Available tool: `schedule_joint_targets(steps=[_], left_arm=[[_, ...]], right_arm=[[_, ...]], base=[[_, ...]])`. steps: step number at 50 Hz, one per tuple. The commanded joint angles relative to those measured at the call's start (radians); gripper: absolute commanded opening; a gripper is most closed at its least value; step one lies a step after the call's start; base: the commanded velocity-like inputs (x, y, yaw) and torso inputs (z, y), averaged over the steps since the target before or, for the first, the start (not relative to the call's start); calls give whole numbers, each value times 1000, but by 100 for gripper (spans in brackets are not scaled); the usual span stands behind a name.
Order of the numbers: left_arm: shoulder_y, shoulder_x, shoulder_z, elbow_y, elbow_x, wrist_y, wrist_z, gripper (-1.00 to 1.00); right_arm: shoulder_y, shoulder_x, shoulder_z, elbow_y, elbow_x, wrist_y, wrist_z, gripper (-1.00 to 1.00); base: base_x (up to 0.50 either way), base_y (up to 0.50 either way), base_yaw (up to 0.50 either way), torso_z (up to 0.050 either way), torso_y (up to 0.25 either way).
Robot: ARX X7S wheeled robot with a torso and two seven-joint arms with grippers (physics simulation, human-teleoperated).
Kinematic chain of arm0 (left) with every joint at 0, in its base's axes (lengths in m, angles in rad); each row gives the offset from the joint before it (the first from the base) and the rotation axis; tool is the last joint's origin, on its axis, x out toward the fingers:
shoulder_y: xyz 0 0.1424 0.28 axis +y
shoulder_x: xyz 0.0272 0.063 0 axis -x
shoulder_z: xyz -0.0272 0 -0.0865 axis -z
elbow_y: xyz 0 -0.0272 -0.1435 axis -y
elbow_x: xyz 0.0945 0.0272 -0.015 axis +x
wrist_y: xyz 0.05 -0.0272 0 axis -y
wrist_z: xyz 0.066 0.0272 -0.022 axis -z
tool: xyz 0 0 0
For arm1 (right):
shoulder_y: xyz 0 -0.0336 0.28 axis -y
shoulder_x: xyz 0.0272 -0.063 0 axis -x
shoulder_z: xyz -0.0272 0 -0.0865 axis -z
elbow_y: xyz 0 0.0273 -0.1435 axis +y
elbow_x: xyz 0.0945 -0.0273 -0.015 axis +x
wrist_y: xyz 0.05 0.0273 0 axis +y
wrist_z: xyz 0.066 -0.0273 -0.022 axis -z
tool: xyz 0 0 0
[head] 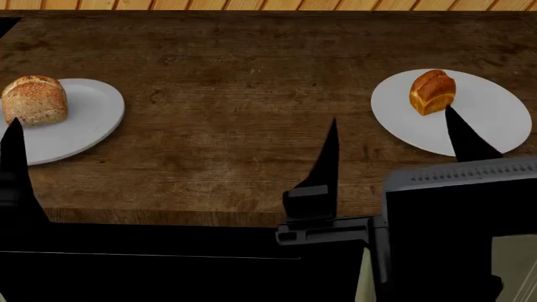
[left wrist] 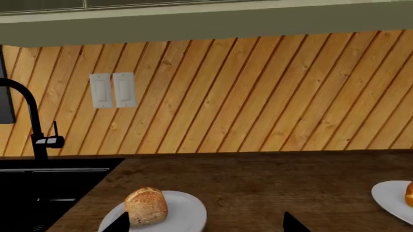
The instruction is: Place all breads on the cutting board.
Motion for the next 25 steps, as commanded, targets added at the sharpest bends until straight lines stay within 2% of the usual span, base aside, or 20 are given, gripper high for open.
schedule_joint_targets(steps=[1,8,13,25], left_arm=[[-86,-82,9,-28,-240,19,-209,100],[-119,-140,45,-30,-322,73,-284,100],[-128,-173,37,-24,-374,126,-312,100],[-164,-206,79,-26,-391,158,-332,100]], right_arm=[[118,35,29,-29,166,106,102,100],[176,63,45,-29,297,147,197,100],[273,58,107,-19,480,235,306,100],[303,83,96,-3,541,204,357,100]], base=[[0,0,0,0,0],[0,0,0,0,0],[0,0,0,0,0],[0,0,0,0,0]])
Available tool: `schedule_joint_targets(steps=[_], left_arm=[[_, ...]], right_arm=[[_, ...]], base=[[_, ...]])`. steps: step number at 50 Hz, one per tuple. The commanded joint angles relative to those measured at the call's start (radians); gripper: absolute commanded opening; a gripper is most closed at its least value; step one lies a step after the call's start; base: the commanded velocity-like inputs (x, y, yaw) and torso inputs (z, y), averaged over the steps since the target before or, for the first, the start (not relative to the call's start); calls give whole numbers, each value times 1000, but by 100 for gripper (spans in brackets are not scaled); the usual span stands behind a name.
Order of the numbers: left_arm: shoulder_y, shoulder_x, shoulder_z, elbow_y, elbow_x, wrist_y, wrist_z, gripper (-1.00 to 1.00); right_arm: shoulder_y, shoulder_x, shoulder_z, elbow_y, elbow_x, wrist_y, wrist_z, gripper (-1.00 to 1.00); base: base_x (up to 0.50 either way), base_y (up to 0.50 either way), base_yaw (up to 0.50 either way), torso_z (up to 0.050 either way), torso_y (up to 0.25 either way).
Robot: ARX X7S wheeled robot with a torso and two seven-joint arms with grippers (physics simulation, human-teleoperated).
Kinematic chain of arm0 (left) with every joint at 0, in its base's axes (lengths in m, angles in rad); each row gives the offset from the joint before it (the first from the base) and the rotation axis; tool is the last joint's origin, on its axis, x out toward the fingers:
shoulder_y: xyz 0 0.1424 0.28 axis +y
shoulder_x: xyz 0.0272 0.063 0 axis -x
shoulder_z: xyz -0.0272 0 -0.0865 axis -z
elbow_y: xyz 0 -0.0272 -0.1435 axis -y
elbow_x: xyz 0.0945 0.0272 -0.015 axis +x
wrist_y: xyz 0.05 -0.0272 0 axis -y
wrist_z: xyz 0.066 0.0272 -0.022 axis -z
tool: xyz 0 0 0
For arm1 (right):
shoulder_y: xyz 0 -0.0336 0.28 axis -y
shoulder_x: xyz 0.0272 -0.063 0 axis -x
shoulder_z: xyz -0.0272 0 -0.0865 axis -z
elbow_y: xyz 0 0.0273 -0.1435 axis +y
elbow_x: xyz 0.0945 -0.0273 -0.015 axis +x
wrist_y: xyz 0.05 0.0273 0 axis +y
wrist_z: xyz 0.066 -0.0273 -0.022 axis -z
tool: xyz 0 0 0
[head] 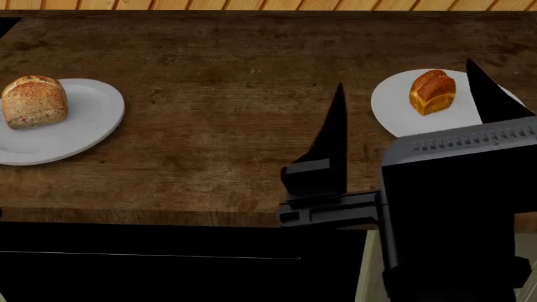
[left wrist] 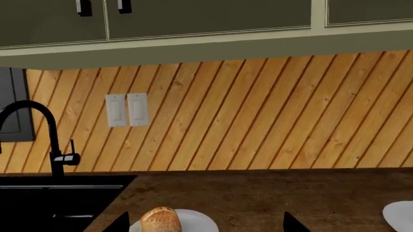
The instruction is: Place all breads on the cutting board.
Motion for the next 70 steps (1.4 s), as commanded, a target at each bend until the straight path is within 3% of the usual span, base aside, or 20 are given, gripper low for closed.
schedule_joint_targets(steps=[1,24,70], left_arm=[[-33,-42,30,-3,-47,40,-44,100],[23,-48,11,9,6,49,20,100],[-1,-87,72,5,12,108,12,100]], right_arm=[[65,18,14,7,123,18,90,100],[29,60,-31,23,93,-93,90,100],[16,125,-71,37,112,-178,138,100]], base=[[0,0,0,0,0],[229,0,0,0,0],[306,2,0,0,0]])
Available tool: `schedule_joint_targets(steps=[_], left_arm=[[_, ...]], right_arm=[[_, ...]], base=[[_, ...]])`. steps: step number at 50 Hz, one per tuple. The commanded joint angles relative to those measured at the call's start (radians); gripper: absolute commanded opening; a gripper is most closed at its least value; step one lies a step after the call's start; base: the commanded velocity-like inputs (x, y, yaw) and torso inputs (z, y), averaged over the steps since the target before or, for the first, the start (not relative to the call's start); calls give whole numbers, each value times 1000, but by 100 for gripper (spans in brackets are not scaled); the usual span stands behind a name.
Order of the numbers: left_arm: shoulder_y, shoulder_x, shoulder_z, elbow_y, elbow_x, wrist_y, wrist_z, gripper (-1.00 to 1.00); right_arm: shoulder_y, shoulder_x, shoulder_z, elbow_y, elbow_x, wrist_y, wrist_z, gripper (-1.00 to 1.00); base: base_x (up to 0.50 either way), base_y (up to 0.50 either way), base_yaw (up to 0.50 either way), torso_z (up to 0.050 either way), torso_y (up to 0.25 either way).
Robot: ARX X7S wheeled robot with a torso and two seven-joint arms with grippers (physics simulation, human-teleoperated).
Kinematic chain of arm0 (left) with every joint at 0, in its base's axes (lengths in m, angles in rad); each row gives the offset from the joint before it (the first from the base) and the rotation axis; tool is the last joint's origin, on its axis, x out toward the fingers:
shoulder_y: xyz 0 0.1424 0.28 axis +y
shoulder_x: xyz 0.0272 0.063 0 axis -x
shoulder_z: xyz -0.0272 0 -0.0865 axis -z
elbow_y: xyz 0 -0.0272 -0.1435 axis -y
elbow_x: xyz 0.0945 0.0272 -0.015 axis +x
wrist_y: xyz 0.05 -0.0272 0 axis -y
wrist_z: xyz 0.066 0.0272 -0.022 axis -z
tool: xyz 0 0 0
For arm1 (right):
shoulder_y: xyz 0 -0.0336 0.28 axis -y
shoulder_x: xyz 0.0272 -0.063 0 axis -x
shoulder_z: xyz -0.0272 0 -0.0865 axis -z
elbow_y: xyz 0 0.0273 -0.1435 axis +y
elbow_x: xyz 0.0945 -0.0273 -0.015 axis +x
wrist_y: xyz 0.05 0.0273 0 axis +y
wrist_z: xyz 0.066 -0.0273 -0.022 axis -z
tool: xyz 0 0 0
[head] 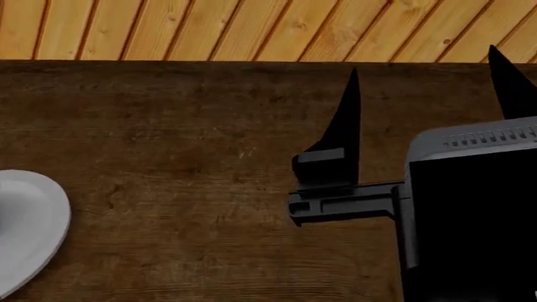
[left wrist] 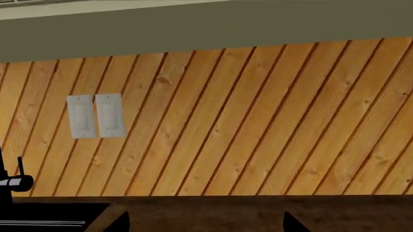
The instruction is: Place all breads on the cutting board.
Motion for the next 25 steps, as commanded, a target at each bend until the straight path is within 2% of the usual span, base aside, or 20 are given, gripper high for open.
schedule_joint_targets(steps=[1,25], left_arm=[[3,-9,6,3,5,13,4,100],[25,-26,8,15,17,35,16,100]], right_arm=[[-7,12,-8,3,-2,-25,6,100],[-21,28,-38,6,-11,-62,7,100]], base=[[289,15,0,0,0],[294,47,0,0,1]])
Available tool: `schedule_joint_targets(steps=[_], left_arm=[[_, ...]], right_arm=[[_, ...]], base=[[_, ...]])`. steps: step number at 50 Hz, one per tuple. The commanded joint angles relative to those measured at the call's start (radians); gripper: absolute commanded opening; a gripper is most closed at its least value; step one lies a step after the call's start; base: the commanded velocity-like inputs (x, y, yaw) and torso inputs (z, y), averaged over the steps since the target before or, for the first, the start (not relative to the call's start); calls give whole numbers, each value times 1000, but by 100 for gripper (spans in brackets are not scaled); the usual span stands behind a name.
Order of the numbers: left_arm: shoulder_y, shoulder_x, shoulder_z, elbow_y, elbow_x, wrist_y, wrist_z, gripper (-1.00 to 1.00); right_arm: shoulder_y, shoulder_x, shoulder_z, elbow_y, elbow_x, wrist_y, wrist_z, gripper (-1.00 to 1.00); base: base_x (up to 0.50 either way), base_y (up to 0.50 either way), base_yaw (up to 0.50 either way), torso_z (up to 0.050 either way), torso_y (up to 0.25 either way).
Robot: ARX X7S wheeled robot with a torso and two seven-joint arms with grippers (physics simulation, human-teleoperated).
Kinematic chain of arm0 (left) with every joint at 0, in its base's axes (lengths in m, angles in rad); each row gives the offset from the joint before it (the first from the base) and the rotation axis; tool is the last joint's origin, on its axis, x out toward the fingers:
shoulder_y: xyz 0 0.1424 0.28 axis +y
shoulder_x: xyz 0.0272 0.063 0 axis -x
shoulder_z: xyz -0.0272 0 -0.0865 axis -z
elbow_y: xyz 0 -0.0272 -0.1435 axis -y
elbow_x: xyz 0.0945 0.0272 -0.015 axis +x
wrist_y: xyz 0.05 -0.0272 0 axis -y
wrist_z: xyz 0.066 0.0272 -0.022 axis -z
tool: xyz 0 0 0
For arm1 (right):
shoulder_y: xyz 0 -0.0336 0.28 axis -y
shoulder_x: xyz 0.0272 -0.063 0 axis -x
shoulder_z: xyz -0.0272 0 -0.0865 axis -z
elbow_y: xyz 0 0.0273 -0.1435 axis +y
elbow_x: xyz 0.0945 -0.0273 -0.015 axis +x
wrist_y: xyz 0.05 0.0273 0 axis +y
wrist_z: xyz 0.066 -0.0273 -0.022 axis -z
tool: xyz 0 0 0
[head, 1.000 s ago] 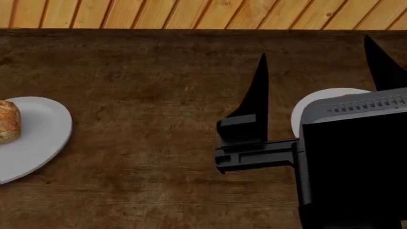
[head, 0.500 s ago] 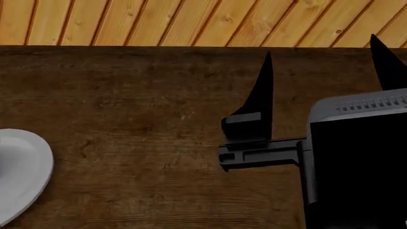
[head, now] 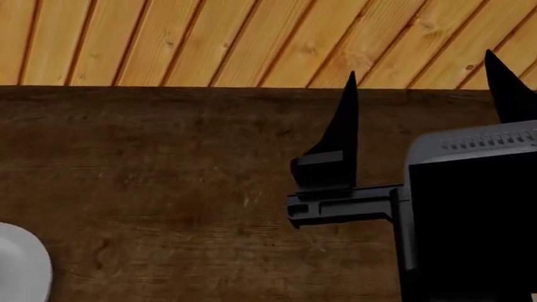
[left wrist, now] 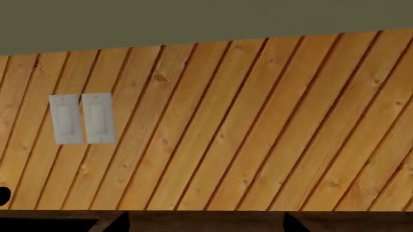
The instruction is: Place all breads on the cutting board.
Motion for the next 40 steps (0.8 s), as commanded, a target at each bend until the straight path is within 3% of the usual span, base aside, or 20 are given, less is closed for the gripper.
schedule_joint_targets(steps=[1,28,35,40], left_arm=[[4,-9,6,4,0,12,0,100],[2,-22,27,7,10,37,3,100],[33,-15,13,11,38,38,26,100],[48,-3,16,4,65,31,46,100]], right_arm=[[-4,10,-10,0,1,-17,3,100],[15,41,-22,27,58,-26,38,100],[183,68,-62,156,315,59,238,100],[344,153,-148,302,579,74,424,100]], base=[[297,0,0,0,0],[242,0,0,0,1],[0,0,0,0,0],[0,0,0,0,0]])
